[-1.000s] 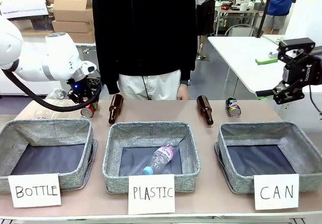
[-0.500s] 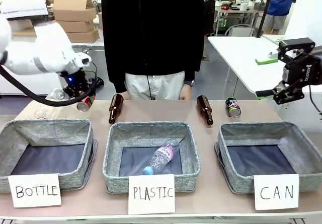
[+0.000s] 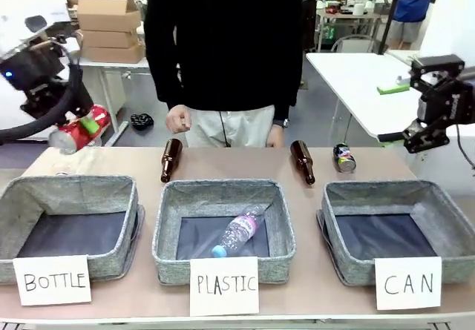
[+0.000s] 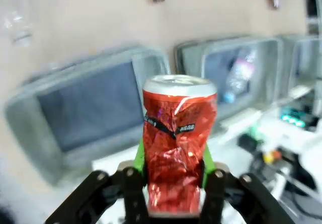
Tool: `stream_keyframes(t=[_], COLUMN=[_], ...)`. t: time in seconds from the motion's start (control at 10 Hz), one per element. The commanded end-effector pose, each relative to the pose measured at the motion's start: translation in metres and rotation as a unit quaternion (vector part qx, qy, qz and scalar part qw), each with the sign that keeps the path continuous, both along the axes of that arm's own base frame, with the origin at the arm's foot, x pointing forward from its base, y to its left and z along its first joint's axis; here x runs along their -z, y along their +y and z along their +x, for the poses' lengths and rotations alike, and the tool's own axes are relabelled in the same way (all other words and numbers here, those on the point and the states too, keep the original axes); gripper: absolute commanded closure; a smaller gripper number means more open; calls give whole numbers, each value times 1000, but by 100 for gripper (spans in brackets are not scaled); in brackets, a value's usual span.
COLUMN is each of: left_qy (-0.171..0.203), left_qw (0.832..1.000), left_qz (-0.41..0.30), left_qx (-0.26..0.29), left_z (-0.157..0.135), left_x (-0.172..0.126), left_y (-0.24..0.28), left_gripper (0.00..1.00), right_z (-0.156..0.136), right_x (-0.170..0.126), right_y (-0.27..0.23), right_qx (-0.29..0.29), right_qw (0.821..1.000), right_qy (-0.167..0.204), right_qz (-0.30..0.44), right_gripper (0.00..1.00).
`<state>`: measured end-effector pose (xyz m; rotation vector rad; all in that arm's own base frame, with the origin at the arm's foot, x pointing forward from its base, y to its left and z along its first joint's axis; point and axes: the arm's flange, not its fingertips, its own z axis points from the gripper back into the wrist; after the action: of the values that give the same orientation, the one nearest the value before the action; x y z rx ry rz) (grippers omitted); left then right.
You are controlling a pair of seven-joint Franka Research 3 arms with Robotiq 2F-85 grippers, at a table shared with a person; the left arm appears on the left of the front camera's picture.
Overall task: Sort the can waste into the basket.
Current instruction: Pick up the can waste from the table and place it in the right Fabric basket.
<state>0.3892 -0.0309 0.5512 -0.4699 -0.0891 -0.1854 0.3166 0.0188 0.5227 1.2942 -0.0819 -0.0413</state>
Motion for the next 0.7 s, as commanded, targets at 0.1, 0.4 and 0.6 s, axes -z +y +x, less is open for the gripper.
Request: stream_keyframes(t=[0.1,0.4,0.6], left_qy=[-54,2,-47], left_qw=[996,1000,998], left_qz=[-7,-14,6], left_qx=[-64,-3,44], left_z=[-42,-35,-32], left_x=[3,-5,10], left_y=[35,15,-34], left_gripper=[100,100,55], right_z=[3,3,3], right_x=[-1,-1,-1], right_y=[3,3,3], right_qx=[0,0,0], right_qw=[1000,1000,1000], right_qy=[-13,-13,-13], right_qz=[13,13,13], right_gripper=[0,0,0])
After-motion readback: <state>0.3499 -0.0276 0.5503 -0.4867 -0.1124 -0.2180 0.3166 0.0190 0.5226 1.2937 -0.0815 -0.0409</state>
